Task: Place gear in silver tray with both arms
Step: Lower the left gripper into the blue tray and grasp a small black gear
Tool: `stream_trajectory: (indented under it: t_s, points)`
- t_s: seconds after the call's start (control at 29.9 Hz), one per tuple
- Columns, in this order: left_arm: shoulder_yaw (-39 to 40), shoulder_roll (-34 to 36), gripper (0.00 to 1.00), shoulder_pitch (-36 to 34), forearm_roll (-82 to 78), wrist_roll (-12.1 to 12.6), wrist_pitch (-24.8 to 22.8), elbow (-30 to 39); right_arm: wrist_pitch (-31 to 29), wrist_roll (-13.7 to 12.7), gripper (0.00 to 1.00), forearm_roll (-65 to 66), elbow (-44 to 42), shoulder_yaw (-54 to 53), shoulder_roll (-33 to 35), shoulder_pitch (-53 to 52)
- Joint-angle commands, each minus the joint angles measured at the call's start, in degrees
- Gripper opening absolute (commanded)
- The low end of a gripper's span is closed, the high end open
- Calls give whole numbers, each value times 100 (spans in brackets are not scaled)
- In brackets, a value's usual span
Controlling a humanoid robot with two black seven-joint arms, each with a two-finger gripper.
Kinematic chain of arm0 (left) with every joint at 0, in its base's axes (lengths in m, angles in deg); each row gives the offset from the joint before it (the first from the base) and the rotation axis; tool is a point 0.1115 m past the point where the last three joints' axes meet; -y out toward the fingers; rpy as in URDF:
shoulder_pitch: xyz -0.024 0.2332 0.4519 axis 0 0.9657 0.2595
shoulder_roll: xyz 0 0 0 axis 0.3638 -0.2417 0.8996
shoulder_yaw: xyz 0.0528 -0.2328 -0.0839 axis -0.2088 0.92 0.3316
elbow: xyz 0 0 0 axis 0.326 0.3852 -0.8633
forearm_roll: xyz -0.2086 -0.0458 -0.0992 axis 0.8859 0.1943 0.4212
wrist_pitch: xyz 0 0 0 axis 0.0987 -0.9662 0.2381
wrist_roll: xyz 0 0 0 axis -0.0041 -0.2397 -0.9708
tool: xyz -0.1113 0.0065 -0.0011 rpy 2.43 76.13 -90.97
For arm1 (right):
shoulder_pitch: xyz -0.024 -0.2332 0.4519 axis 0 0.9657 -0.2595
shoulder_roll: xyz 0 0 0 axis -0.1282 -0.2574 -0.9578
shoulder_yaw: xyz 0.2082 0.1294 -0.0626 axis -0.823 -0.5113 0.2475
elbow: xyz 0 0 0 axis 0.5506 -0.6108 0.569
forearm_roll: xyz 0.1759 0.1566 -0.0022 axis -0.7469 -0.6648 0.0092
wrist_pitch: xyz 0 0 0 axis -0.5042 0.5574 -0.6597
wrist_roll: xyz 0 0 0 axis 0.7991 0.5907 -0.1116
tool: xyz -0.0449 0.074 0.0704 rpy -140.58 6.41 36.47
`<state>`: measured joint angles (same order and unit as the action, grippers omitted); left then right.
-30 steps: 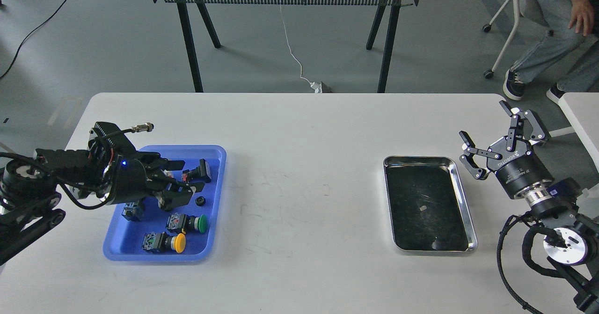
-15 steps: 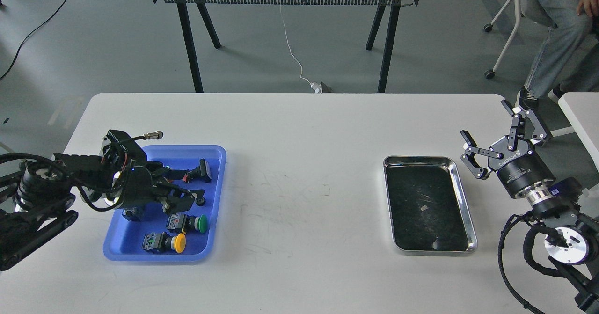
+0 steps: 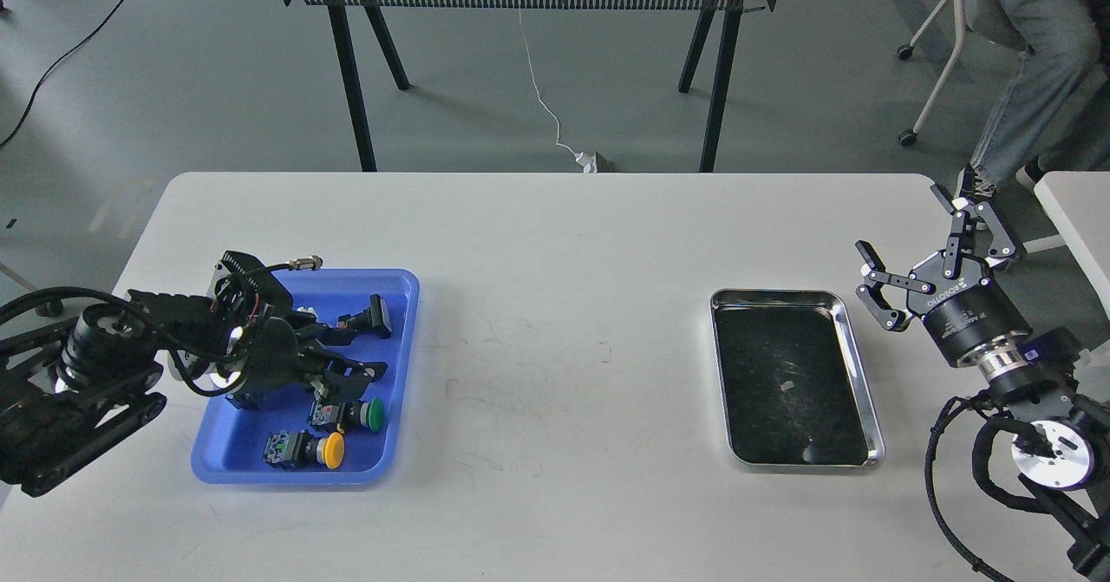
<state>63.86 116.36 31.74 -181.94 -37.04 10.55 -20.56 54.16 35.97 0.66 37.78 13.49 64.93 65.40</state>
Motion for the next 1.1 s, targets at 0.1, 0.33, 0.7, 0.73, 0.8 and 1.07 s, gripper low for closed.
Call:
stream_trajectory:
  t_s: [0.1,0.33,0.7,0.73,0.8,1.07]
  points:
    - [-128,-99,66,-104,0,0,0,-191,0,0,100,4,0,-9,28,1]
    - [-233,-170,66,-104,0,0,0,-226,0,0,100,-5,0,-9,28,1]
    - [-260,-249,64,-139,0,0,0,-481,0,0,100,-5,0,-9,89,1]
    - [-260,-249,63,-139,0,0,0,-481,0,0,100,-5,0,-9,89,9]
    - [-312,-258,63,-139,0,0,9,-481,0,0,100,-5,0,-9,89,1]
    - [-453,-258,63,-156,0,0,9,-481,0,0,100,-5,0,-9,98,1]
